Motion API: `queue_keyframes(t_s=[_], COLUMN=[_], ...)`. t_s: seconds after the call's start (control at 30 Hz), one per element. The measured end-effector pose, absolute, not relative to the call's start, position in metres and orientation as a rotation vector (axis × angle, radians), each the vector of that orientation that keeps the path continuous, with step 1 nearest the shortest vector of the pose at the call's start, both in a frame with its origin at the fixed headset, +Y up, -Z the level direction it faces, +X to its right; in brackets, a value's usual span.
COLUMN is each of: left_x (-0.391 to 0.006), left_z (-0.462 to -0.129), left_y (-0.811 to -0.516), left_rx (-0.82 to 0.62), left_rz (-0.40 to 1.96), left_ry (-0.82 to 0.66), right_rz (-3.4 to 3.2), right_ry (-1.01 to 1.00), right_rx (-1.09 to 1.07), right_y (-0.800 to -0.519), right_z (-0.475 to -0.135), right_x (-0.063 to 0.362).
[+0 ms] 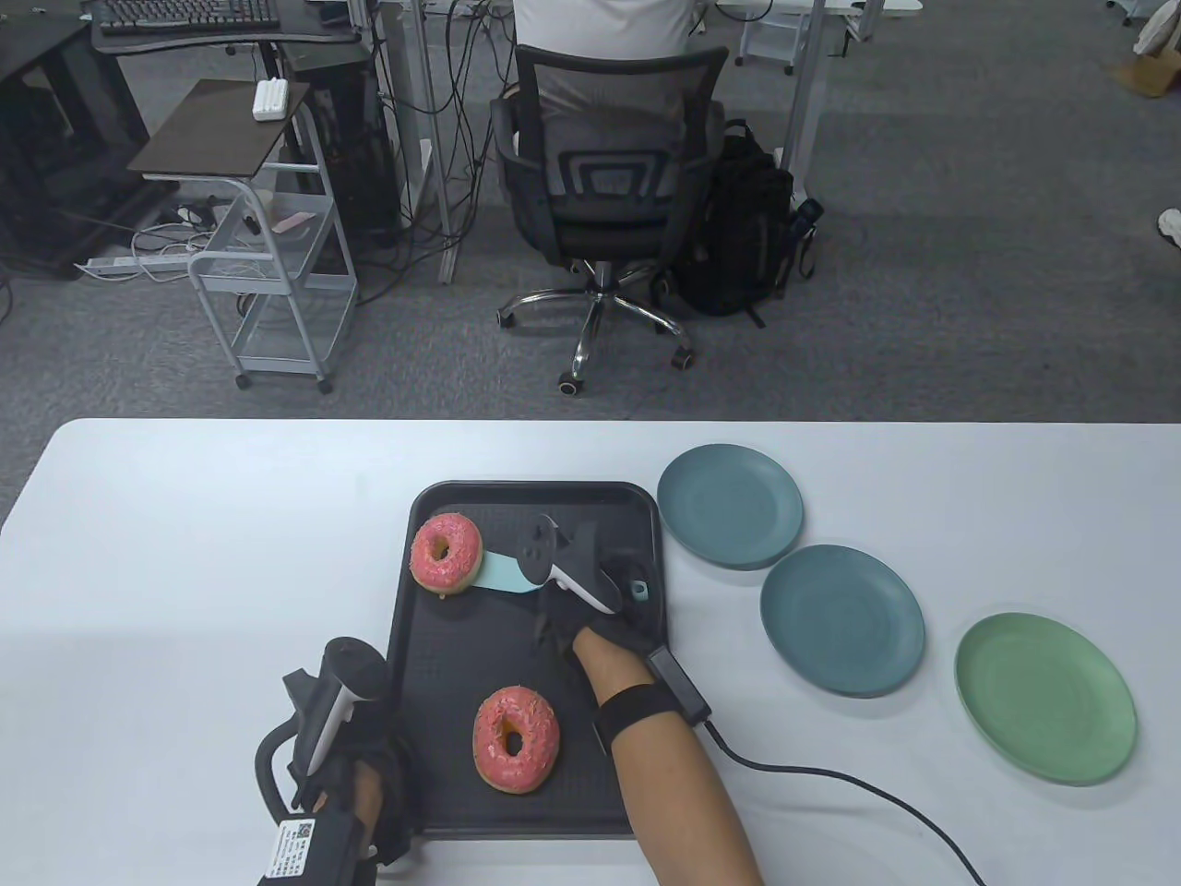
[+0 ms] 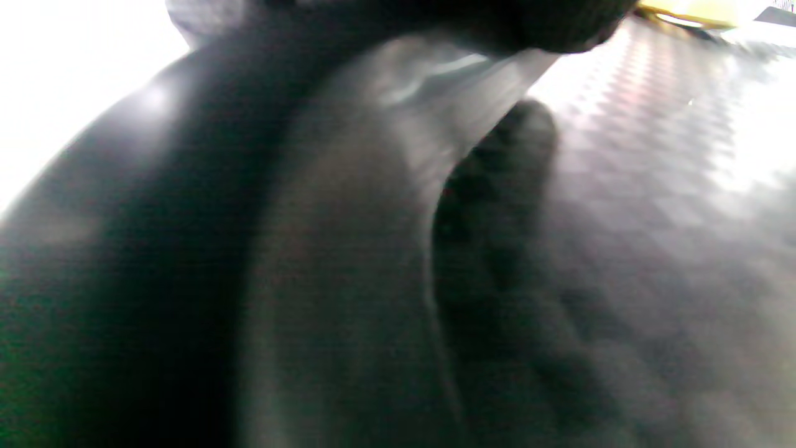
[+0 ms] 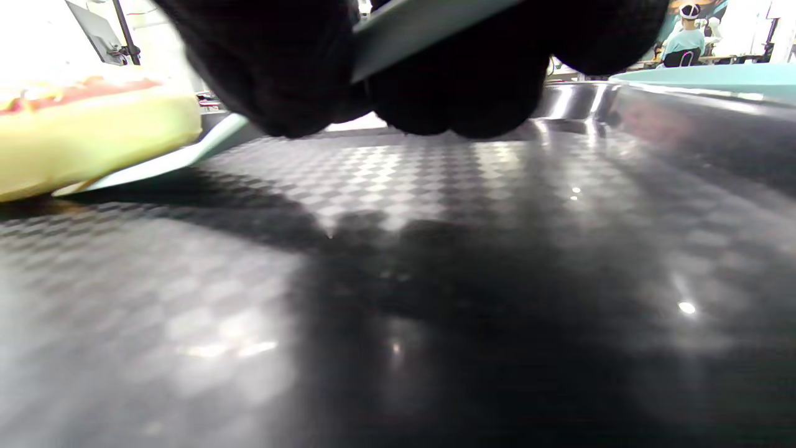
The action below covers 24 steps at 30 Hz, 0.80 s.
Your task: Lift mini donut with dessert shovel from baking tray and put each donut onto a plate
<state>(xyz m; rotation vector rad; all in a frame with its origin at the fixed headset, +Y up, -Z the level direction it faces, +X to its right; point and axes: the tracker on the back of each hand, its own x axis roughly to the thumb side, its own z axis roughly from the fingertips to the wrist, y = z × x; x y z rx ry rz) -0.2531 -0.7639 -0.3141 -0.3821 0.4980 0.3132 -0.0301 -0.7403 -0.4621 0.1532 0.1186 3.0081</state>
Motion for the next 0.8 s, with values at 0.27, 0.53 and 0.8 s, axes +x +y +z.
queue_keyframes(t_s=[0.27, 0.53, 0.8], left_x=[-0.253, -0.252, -0.253], left_z=[-0.314, -0.314, -0.314], left_y=[-0.764, -0.764, -0.764], left_rx=[-0.386, -0.393, -0.402], left_rz=[0.314, 0.308, 0.316], left_ry=[0.505, 0.507, 0.504], right_rz=[3.024, 3.006, 2.97], right_ry=[0.081, 0.103, 0.058], right_rx=[0.205, 0.222, 0.237], right_y=[-0.742, -0.742, -0.74], right_z=[-0.462, -0.461, -0.457], right_x=[-0.046, -0.045, -0.038])
